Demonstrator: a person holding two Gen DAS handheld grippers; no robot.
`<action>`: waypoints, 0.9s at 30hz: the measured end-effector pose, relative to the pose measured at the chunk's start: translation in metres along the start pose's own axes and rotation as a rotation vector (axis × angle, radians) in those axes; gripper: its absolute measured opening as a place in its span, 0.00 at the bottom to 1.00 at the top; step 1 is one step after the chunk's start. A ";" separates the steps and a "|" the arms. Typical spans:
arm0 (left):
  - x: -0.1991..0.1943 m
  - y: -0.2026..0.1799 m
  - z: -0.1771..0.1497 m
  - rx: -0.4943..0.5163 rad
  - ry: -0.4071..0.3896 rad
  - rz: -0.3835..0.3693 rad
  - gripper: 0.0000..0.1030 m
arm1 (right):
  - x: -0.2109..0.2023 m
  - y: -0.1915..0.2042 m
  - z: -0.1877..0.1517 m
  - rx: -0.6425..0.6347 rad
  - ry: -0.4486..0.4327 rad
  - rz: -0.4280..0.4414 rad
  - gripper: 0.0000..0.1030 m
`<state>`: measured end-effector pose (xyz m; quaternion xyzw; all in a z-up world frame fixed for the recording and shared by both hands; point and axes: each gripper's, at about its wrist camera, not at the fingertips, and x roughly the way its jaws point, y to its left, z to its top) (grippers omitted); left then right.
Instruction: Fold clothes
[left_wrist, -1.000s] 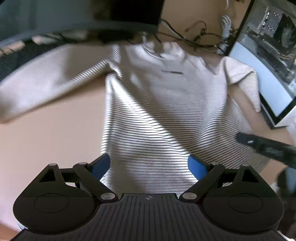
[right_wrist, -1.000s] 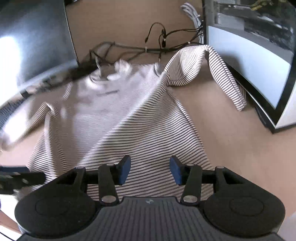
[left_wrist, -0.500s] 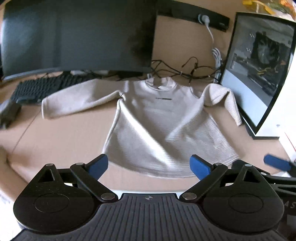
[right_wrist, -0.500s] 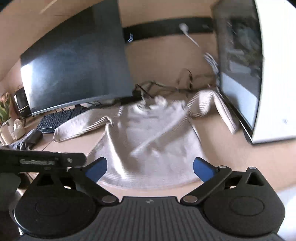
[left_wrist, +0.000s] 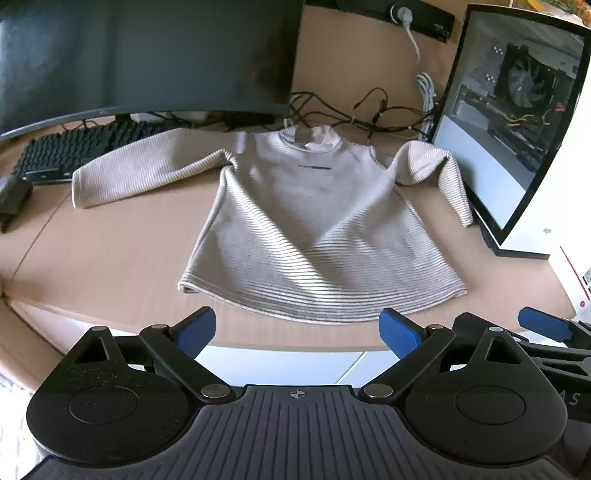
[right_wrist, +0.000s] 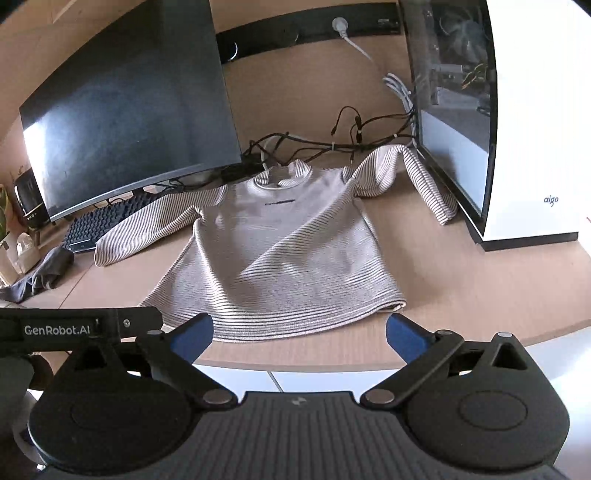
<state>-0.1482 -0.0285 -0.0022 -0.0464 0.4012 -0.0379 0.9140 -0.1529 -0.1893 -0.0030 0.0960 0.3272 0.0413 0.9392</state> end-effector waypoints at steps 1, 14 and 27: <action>0.001 0.001 0.000 -0.002 0.004 0.001 0.95 | 0.001 0.000 0.000 0.001 0.005 0.000 0.98; 0.009 0.000 0.000 -0.004 0.039 0.003 0.95 | 0.007 -0.004 0.002 0.016 0.041 0.000 0.98; 0.014 0.009 0.005 -0.017 0.046 0.026 0.95 | 0.016 0.001 0.007 0.001 0.048 0.020 0.99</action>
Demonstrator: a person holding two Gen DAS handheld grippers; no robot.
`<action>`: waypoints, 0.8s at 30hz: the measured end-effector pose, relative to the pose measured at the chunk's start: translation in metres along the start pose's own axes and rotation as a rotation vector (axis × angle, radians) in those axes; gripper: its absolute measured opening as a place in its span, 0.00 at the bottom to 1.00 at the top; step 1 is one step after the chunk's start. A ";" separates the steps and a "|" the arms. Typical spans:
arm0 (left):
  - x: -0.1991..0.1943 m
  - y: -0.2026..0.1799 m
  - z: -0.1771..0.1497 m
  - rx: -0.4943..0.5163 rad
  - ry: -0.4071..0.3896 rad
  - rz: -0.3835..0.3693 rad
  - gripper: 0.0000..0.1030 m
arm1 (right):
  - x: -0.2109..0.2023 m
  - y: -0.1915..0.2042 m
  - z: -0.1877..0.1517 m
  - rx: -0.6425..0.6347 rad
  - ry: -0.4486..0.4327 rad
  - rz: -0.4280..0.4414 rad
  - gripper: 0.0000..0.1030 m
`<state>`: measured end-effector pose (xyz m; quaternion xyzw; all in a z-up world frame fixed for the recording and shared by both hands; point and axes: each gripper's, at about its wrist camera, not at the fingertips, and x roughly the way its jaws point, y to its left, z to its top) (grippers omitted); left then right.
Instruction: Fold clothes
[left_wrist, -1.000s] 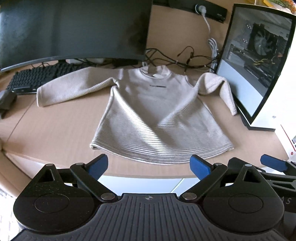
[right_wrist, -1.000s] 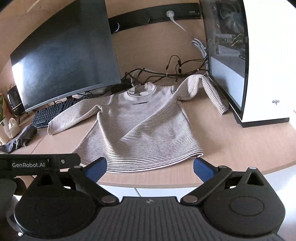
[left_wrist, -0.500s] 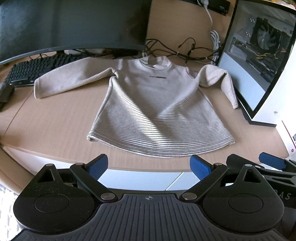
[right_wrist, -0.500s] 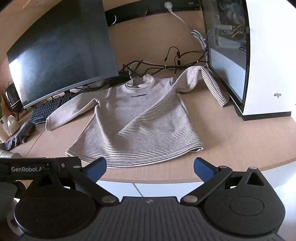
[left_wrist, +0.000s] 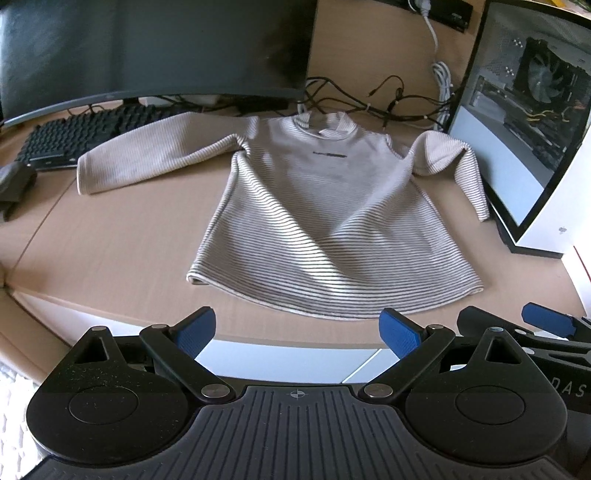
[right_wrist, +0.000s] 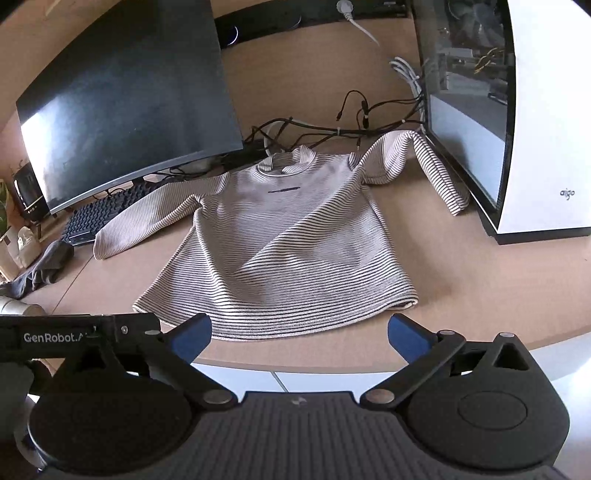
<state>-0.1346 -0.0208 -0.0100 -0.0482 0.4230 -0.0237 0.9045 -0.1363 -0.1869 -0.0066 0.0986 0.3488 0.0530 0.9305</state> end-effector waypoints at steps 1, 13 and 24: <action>0.000 0.000 0.000 0.000 0.001 0.001 0.95 | 0.001 0.001 0.000 -0.001 0.002 0.001 0.99; 0.005 0.001 0.005 0.000 0.006 0.004 0.95 | 0.008 0.003 0.004 -0.001 0.010 0.000 0.99; 0.010 0.002 0.007 0.000 0.017 0.004 0.95 | 0.013 0.001 0.007 -0.001 0.021 0.000 1.00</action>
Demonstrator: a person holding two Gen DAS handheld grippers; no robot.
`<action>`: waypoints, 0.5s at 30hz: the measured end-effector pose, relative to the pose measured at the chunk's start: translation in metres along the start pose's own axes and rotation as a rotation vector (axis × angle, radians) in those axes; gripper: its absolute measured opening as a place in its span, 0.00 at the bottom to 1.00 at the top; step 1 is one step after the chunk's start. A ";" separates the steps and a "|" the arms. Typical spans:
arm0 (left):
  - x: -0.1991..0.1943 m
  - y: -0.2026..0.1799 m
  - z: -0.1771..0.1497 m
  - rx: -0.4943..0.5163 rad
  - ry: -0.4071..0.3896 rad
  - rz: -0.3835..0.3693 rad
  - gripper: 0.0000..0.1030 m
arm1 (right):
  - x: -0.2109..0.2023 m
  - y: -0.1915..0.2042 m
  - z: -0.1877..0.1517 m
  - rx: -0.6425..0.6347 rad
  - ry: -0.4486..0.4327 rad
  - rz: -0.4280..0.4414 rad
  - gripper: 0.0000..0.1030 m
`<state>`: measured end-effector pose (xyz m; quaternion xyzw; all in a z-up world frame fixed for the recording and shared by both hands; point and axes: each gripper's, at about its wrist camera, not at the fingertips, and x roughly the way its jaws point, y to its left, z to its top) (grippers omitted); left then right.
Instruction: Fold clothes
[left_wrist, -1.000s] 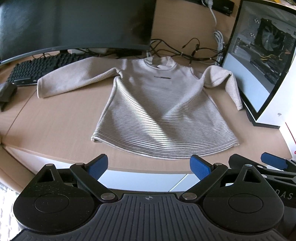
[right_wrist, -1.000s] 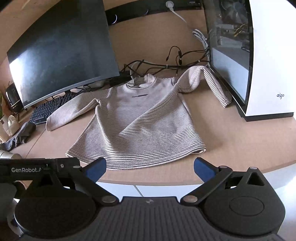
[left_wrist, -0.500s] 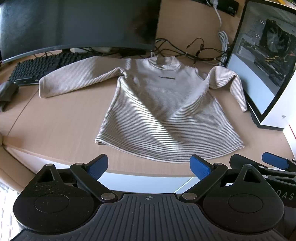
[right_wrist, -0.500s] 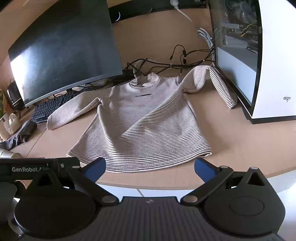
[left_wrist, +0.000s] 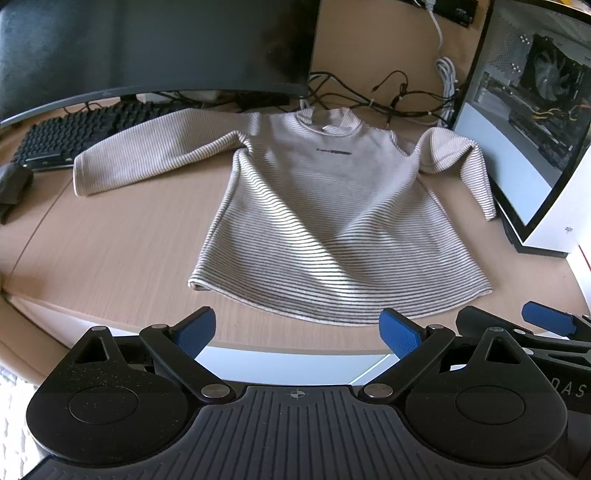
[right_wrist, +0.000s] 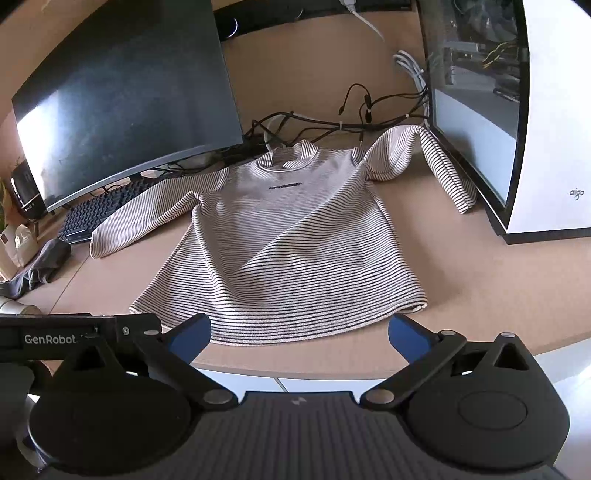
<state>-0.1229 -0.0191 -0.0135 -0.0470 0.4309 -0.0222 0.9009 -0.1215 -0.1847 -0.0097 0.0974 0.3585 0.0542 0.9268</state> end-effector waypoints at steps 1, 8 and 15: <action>0.000 0.000 0.000 -0.001 0.001 0.000 0.95 | 0.001 0.000 0.000 0.000 0.001 0.000 1.00; 0.004 0.002 0.002 -0.003 0.007 0.000 0.95 | 0.005 0.002 0.002 0.001 0.006 -0.003 1.00; 0.008 0.006 0.004 -0.005 0.016 -0.003 0.95 | 0.009 0.002 0.003 -0.001 0.016 -0.005 1.00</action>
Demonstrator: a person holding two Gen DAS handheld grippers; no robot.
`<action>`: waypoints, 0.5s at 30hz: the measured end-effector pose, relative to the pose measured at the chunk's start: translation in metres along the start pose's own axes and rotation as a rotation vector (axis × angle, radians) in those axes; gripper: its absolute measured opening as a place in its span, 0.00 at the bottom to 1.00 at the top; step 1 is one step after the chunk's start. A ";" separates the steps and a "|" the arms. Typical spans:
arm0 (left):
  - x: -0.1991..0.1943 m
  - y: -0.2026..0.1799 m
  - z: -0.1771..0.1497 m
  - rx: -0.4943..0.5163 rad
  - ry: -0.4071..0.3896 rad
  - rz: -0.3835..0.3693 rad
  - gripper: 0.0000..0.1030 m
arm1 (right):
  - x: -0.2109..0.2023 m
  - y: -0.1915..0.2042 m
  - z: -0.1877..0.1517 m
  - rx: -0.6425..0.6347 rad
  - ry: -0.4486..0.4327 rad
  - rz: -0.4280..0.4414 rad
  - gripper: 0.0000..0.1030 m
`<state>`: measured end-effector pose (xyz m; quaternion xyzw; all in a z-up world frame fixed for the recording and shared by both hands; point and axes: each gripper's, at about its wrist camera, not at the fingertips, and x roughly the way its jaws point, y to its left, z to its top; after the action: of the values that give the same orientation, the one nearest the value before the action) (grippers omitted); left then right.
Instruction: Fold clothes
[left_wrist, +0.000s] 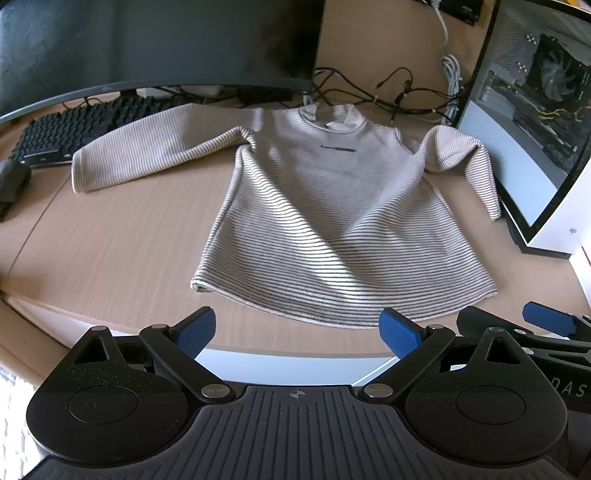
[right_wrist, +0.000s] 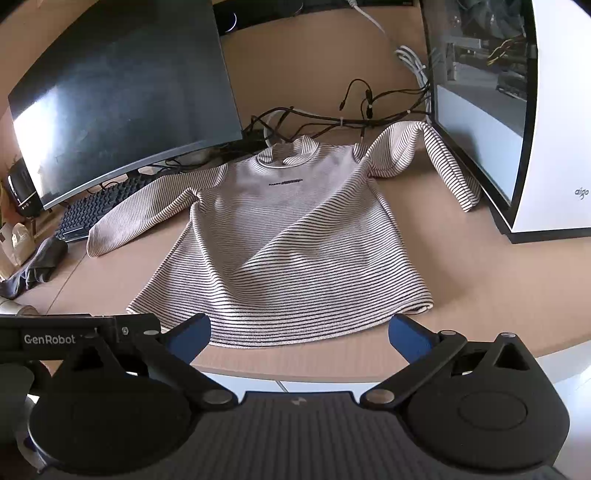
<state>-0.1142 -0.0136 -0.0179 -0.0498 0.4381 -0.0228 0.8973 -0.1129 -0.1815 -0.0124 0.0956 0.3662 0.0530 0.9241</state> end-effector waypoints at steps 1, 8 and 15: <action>0.001 0.000 0.000 0.000 0.000 -0.001 0.95 | 0.001 0.000 0.000 0.000 0.002 0.000 1.00; 0.005 0.001 0.004 0.002 0.007 -0.007 0.95 | 0.005 0.002 0.002 0.008 0.007 -0.013 1.00; 0.017 0.011 0.014 -0.004 0.015 -0.051 0.95 | 0.014 0.004 0.007 0.022 0.015 -0.025 1.00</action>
<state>-0.0928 -0.0035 -0.0242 -0.0628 0.4434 -0.0453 0.8930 -0.0984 -0.1766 -0.0160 0.1009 0.3747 0.0379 0.9209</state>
